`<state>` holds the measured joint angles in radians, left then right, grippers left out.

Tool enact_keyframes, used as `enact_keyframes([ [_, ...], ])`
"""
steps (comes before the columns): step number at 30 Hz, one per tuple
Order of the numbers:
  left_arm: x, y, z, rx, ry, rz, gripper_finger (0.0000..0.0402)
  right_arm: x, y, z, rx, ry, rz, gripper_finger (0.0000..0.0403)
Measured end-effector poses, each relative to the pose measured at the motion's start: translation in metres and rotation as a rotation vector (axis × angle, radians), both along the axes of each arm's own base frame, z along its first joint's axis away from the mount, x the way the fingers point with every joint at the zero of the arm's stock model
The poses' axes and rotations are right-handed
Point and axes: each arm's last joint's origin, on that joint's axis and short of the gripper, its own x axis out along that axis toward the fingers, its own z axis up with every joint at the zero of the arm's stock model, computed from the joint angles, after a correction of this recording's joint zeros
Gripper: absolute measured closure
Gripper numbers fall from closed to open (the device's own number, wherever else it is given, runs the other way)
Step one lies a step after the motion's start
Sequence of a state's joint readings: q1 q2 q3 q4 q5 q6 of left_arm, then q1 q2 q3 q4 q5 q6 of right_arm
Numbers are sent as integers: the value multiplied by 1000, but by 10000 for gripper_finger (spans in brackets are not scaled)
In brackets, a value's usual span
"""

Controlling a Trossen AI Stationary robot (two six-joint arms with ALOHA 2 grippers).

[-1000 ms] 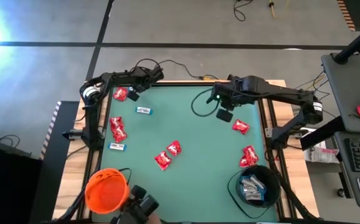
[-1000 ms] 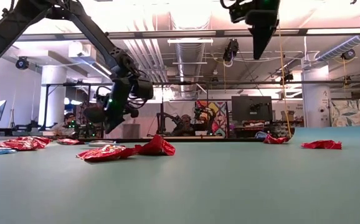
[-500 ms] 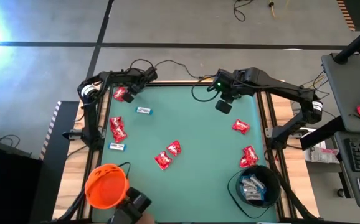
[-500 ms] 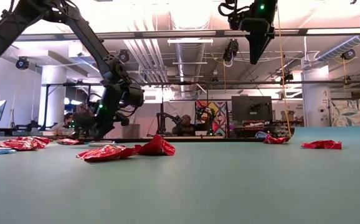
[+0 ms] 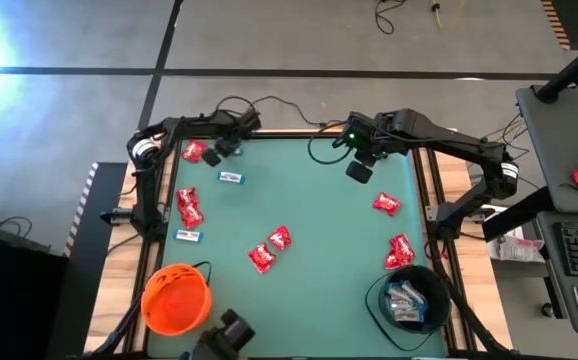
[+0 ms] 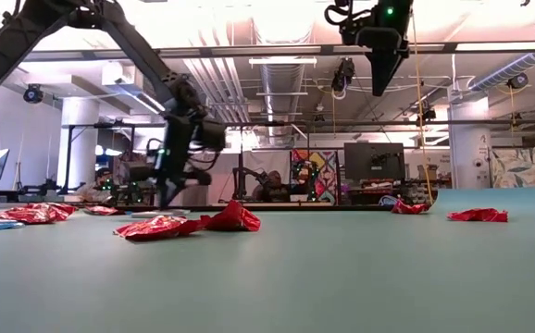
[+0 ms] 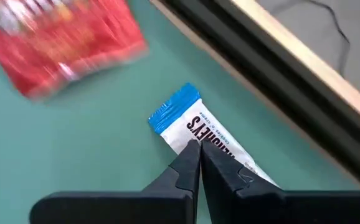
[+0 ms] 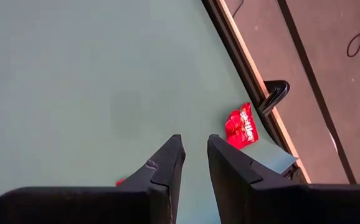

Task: Sort candy by brand, put in halloween buckets
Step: Move the white chocolates to the center of the table

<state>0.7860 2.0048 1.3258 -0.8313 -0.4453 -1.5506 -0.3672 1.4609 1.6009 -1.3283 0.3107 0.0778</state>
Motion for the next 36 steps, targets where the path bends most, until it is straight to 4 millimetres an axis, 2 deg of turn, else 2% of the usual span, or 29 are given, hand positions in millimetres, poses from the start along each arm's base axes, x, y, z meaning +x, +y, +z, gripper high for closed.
enact_keyframes([
  [3, 14, 0, 10, 74, -11, -18, 402, 1, -1, 0, -6, -16, 0, 337],
  [6, 17, 6, 16, 122, -17, -8, 402, 3, -1, 1, -13, -33, 1, 337],
  [10, 14, 9, 7, 109, 14, -12, 402, 3, -1, 1, -9, -34, 1, 338],
  [12, 13, 9, -4, 82, 42, -24, 402, 3, -1, 1, -8, -35, -1, 339],
  [17, 19, 5, -17, 5, 88, -125, 402, 3, -1, 1, -2, -39, -22, 337],
  [25, 53, -49, -9, -63, 100, -305, 402, 3, -1, 1, -5, -34, -8, 338],
  [33, 114, -110, -8, 77, -140, -478, 402, 3, 0, 0, 2, -23, 41, 339],
  [36, 118, -122, -2, 81, -133, -536, 402, 3, 1, 0, 46, -37, 61, 339],
])
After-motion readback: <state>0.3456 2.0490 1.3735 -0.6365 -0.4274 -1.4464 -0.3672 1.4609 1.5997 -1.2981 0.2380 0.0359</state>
